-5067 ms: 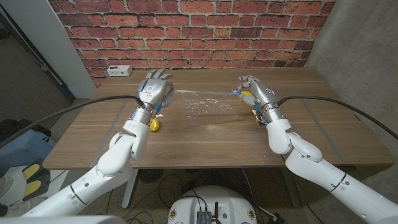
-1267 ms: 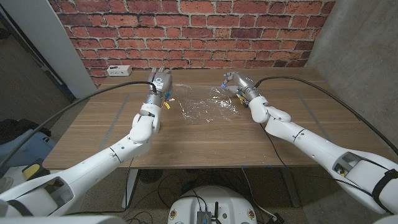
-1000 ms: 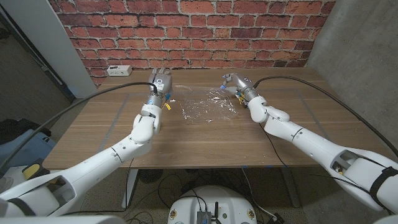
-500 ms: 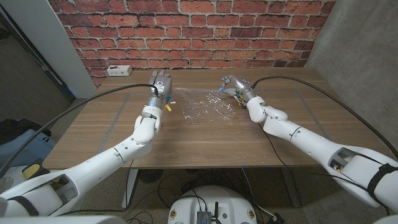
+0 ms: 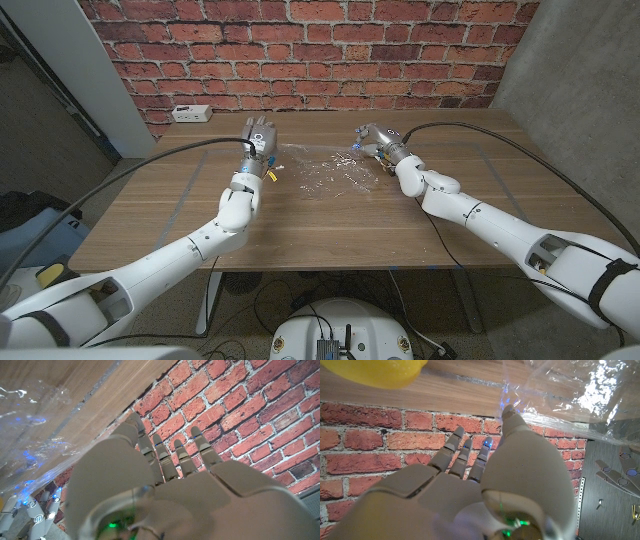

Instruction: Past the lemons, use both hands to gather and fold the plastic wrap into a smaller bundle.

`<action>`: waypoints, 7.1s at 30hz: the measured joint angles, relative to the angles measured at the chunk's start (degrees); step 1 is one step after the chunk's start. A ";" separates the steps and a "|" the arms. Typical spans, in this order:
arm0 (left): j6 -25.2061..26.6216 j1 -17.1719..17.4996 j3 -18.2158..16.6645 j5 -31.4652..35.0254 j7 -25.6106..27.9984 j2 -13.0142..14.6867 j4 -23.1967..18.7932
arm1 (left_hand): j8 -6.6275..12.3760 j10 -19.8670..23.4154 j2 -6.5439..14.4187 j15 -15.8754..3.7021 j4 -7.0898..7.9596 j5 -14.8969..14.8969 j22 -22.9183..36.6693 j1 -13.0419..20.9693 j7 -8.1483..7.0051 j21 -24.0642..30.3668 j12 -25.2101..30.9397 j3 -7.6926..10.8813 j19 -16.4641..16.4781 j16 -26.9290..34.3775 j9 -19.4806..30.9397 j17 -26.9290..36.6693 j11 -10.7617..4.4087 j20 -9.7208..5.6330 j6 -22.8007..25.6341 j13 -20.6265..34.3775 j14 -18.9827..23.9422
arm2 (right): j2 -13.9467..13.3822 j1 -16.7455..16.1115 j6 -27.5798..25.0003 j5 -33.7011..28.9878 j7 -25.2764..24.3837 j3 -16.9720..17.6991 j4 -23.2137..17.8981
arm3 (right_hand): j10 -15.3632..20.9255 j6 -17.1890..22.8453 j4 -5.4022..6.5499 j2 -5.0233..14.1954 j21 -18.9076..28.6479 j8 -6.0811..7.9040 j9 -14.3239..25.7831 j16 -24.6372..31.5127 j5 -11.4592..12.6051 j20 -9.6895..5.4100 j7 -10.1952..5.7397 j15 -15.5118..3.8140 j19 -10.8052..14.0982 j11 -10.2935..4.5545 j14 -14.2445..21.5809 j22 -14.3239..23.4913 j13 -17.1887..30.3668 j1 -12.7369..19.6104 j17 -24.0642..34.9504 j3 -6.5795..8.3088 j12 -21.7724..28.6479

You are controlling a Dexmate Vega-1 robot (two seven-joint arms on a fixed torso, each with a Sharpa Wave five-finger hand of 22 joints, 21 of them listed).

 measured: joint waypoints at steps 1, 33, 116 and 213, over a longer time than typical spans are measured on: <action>0.09 -0.18 0.23 -0.01 -0.02 -0.06 0.27 | 0.00 0.00 0.00 0.00 -0.02 0.00 0.00 0.00 0.00 0.00 0.00 -0.29 0.00 0.00 0.00 0.00 0.00 0.00 0.00 -0.01 0.00 | 0.02 0.08 -0.11 -0.06 0.12 -0.10 0.09 | 0.00 0.00 0.00 0.00 0.00 0.00 0.00 0.00 0.00 0.00 0.00 0.00 0.00 0.00 0.00 0.00 0.00 0.00 0.00 0.00 -0.18; 2.07 -3.89 4.89 3.25 -6.56 0.11 3.20 | -11.00 -3.96 -2.41 -0.02 0.35 -0.12 -0.28 -2.45 -4.16 -0.38 -1.34 -3.95 -0.23 -0.28 -1.70 0.12 -0.19 -0.22 -16.76 0.15 -2.09 | 0.59 1.60 -3.11 0.36 2.74 -1.59 1.68 | -2.28 -17.25 0.00 0.30 0.00 -8.60 -1.49 0.00 0.00 0.00 -4.94 0.00 0.00 1.01 0.00 0.00 0.00 0.29 -0.17 0.00 -0.54; -14.07 7.53 -6.59 -10.18 -20.91 10.85 -20.89 | -13.03 -13.33 -10.72 2.34 7.13 2.46 -0.01 -22.74 -1.43 -4.37 -2.01 -15.91 -7.21 -0.28 -11.25 0.49 2.67 4.71 -26.82 -0.27 -7.93 | -7.20 -12.30 -1.84 4.78 5.40 6.06 -19.41 | -4.31 -24.03 8.53 2.78 0.00 -9.96 -2.61 -0.68 -0.77 -2.68 -1.93 0.10 0.81 5.54 1.54 0.00 -0.01 -12.63 0.89 1.75 -0.51; -14.37 6.15 -0.39 11.25 -29.05 4.03 -12.78 | -10.57 -3.02 4.91 0.07 6.42 0.63 0.68 4.71 -3.90 -3.66 2.53 5.50 -1.41 1.33 -11.30 0.99 2.04 2.85 -12.27 -0.90 -1.71 | -6.21 -13.01 -0.66 5.83 6.76 6.20 -18.86 | -3.37 -21.06 7.55 2.11 0.00 -9.09 -2.87 -1.33 -1.15 -0.94 -1.40 -0.12 0.11 6.04 2.19 -0.11 -0.01 -14.35 0.52 4.73 -0.51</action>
